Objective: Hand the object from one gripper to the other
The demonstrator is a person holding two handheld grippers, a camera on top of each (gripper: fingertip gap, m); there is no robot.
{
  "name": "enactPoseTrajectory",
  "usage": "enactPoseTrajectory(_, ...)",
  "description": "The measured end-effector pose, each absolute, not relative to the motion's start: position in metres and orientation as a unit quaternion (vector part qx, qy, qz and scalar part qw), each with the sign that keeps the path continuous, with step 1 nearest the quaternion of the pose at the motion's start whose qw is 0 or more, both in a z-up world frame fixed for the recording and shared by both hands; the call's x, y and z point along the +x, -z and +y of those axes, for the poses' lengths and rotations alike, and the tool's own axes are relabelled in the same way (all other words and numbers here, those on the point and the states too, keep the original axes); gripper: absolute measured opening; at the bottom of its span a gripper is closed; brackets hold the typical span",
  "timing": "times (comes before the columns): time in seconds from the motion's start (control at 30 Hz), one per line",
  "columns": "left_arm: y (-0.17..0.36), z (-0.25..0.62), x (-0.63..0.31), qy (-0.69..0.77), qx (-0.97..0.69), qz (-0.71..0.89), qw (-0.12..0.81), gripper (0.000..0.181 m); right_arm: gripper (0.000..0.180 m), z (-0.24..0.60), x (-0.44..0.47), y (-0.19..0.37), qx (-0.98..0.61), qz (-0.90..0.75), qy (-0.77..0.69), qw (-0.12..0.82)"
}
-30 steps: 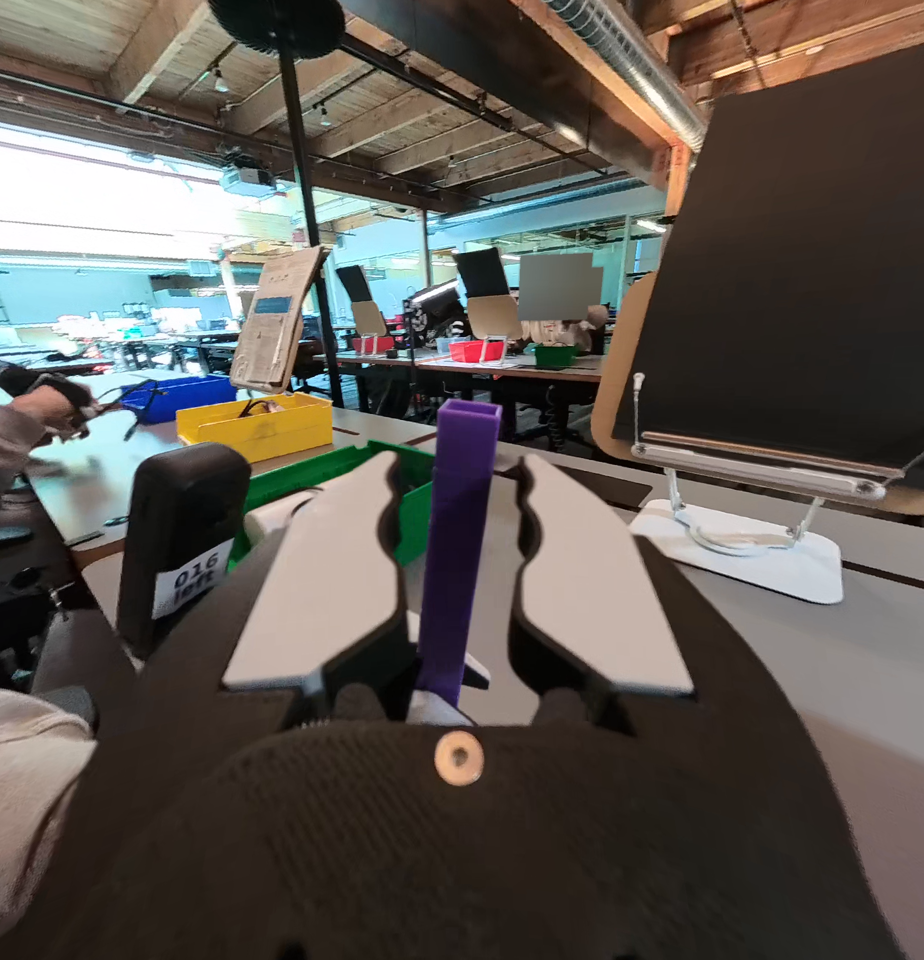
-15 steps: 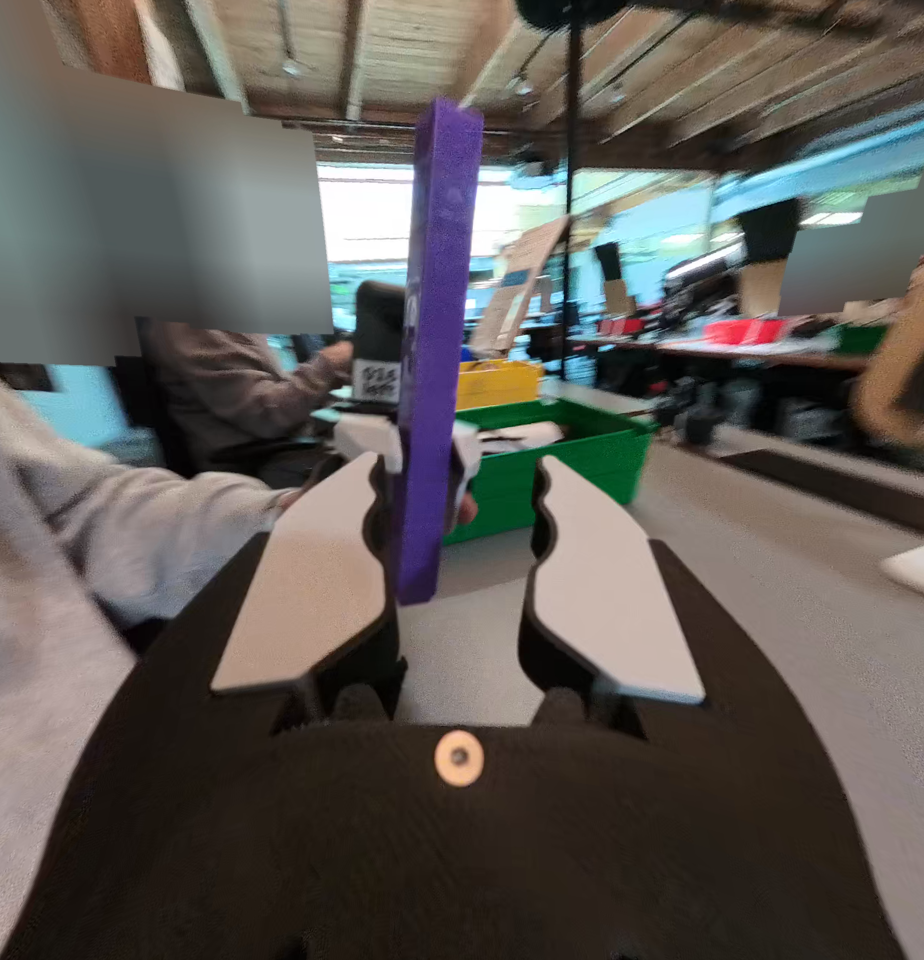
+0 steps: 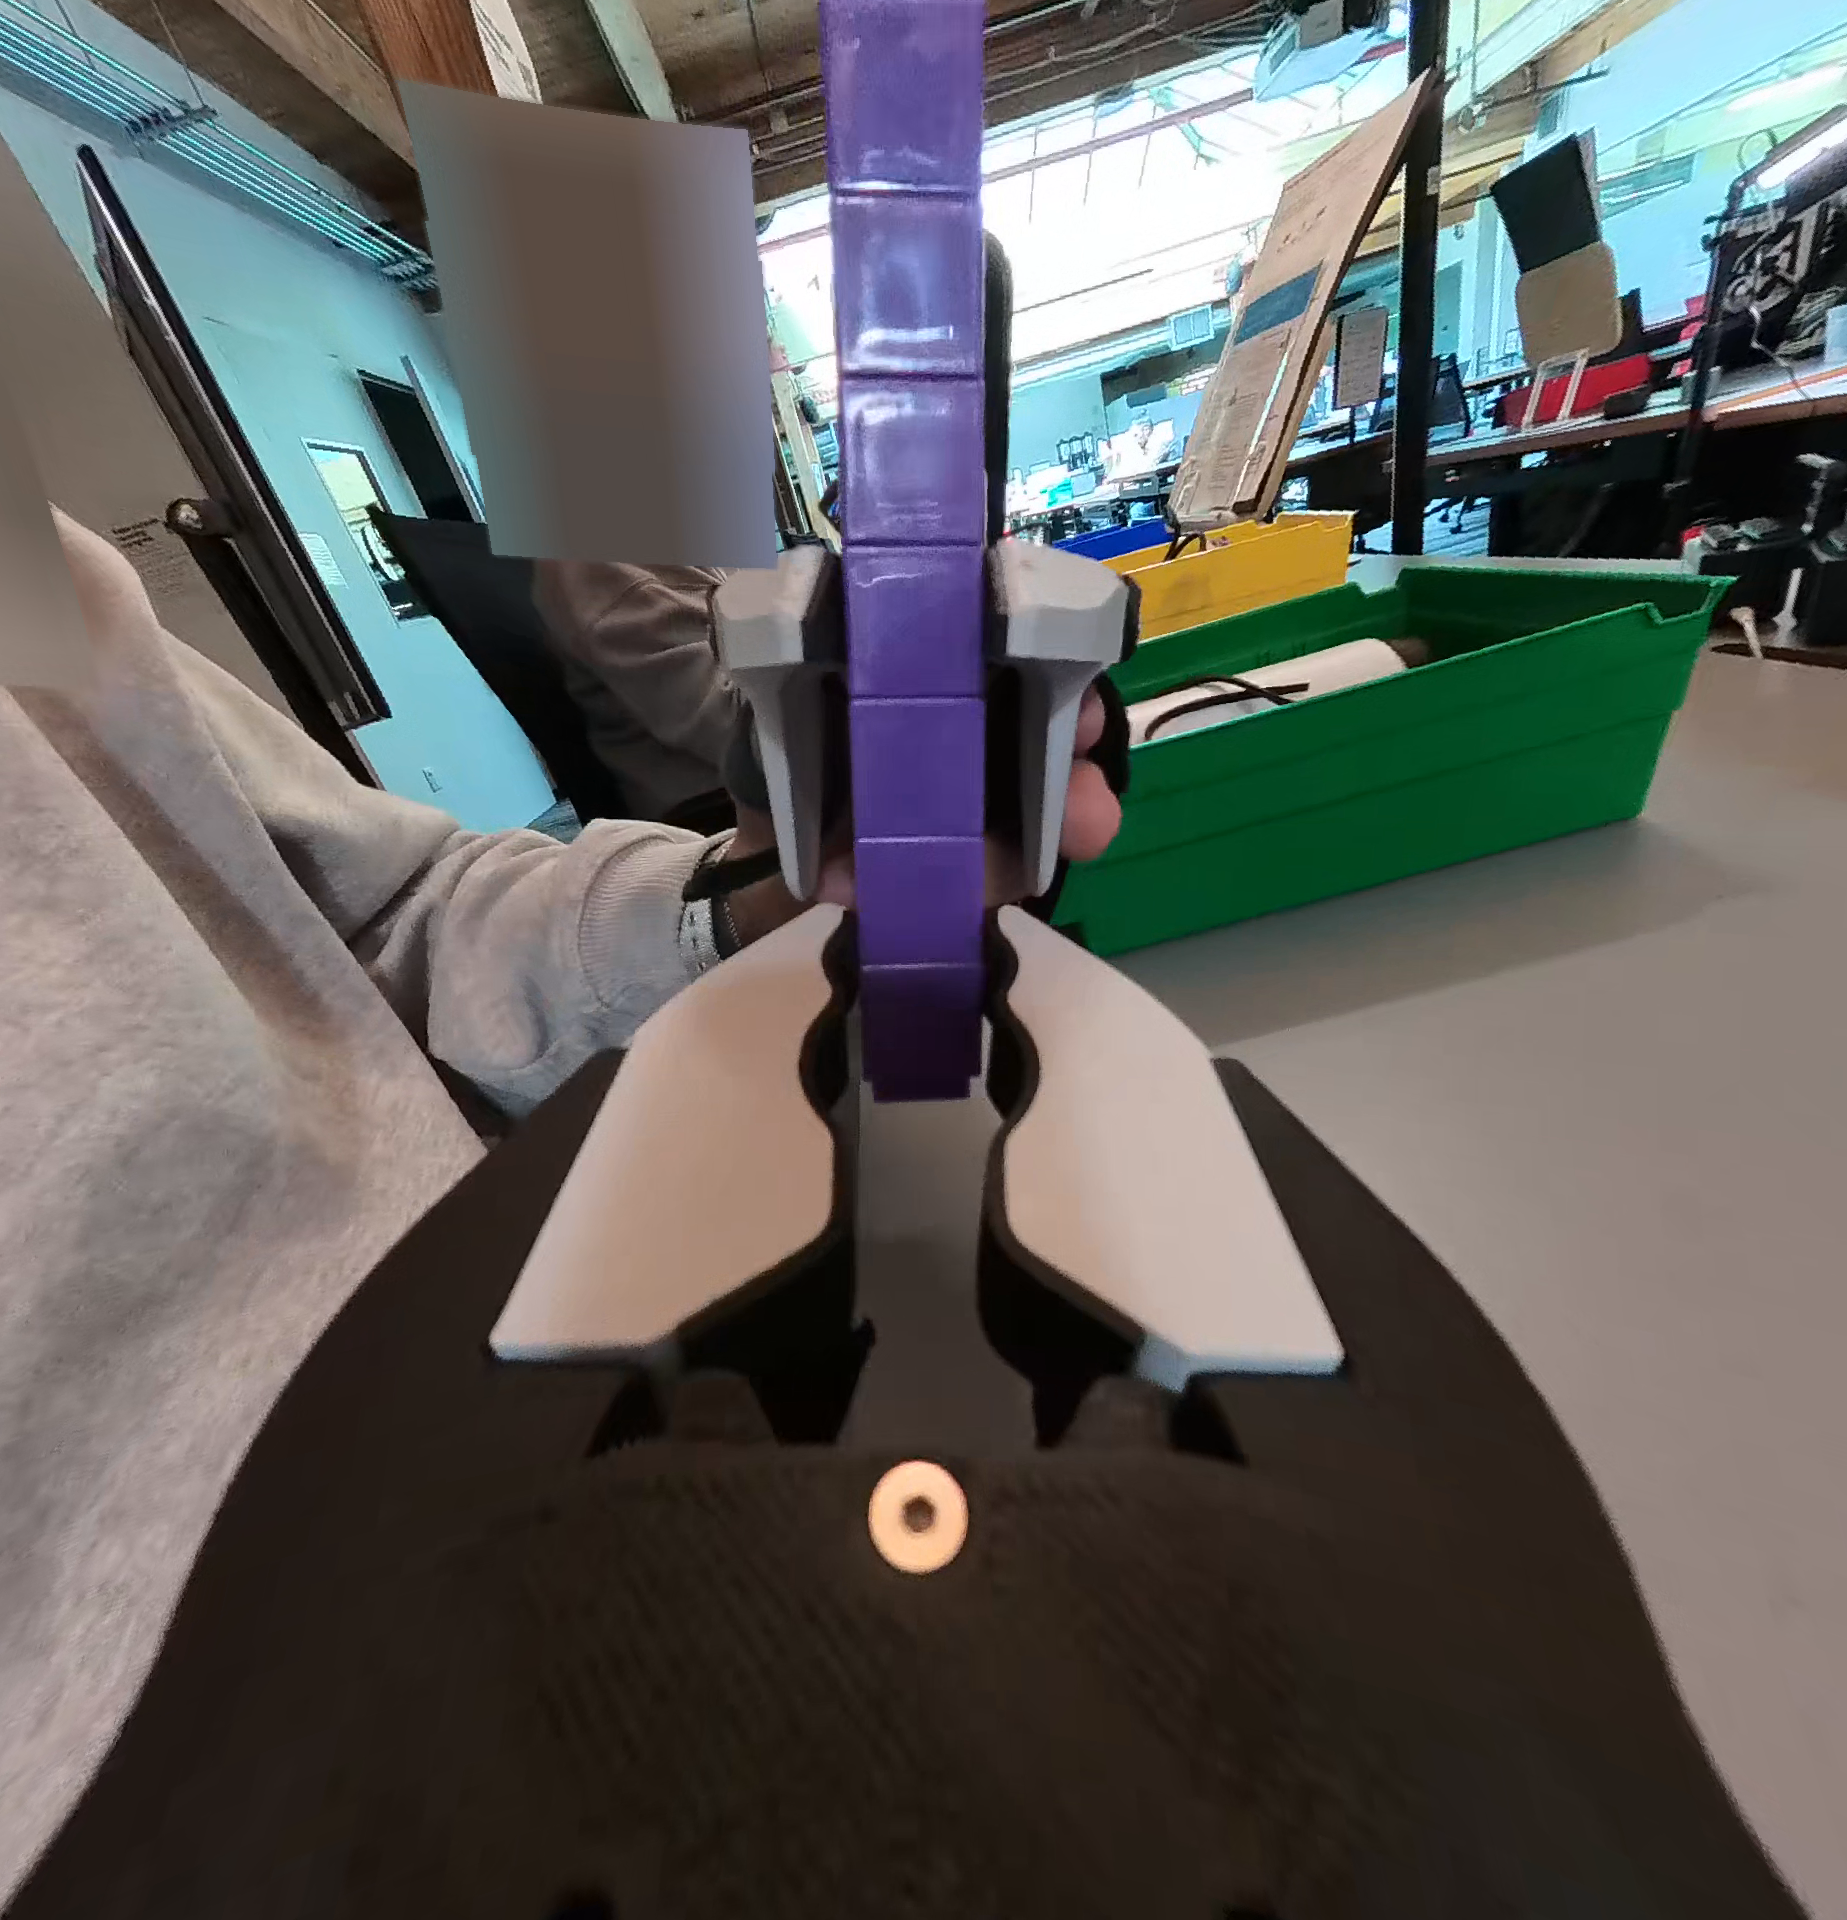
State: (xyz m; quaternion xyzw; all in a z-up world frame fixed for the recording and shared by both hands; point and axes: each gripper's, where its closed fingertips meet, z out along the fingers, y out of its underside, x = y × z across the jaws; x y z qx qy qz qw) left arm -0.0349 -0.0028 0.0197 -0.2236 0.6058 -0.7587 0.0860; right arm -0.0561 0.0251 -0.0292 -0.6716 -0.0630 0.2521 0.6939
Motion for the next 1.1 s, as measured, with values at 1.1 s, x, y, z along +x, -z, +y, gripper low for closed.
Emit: enactPoseTrajectory(1.1, -0.085, 0.019, -0.040, 0.787, -0.244, 0.535, 0.188, 0.059, 0.022, 0.020, -0.050, -0.001, -0.548, -0.030, -0.249, 0.798)
